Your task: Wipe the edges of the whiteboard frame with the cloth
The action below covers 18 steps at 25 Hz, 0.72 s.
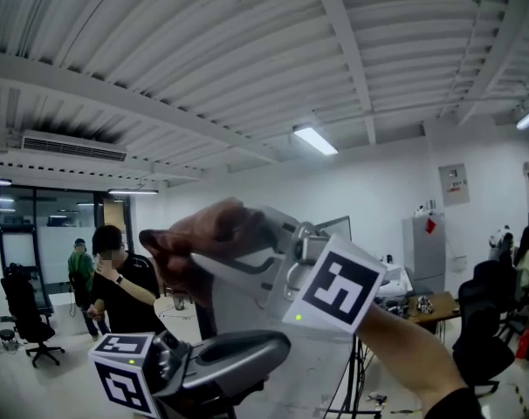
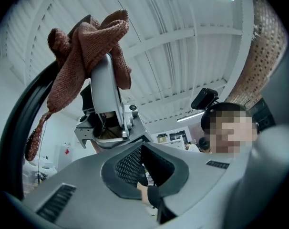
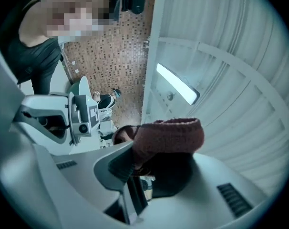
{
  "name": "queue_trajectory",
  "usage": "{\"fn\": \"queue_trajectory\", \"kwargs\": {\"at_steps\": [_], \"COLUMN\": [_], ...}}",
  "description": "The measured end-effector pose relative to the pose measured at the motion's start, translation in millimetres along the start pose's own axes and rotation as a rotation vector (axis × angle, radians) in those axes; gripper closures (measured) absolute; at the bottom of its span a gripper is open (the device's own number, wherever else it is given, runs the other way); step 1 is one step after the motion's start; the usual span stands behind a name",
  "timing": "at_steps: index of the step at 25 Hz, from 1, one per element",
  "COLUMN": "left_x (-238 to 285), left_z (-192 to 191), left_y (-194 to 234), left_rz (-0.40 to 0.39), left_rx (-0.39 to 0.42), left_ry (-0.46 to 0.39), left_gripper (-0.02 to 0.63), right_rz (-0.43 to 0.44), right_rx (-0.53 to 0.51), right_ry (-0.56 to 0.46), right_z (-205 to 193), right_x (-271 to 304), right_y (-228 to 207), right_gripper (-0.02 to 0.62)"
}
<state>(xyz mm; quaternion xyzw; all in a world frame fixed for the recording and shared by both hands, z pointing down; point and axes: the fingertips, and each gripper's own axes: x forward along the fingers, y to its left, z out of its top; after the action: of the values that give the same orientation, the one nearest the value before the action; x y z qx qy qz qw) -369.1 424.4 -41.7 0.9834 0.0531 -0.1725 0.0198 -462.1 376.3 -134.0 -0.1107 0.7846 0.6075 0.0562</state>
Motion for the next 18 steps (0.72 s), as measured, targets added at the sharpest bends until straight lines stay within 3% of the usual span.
{"fn": "queue_trajectory", "kwargs": {"at_steps": [3,10,13,18], "left_x": [21,35,39,46], "left_z": [8,4,6,3], "left_y": [12,32,40,46], "left_rz": [0.029,0.089,0.109,0.133], "left_rx": [0.013,0.019,0.011,0.076], "left_ry": [0.004,0.020,0.019,0.057], "left_gripper": [0.609,0.609,0.609,0.609], "right_rz": [0.025,0.072,0.063,0.081], "right_rx": [0.122,0.261,0.281,0.310], "right_ry": [-0.029,-0.045,0.002,0.029], "right_z": [-6,-23,-49,-80], "right_x": [-6,-7,-9,-18], "right_y": [-22,-43,-54,-63], "right_gripper": [0.505,0.506,0.507,0.508]}}
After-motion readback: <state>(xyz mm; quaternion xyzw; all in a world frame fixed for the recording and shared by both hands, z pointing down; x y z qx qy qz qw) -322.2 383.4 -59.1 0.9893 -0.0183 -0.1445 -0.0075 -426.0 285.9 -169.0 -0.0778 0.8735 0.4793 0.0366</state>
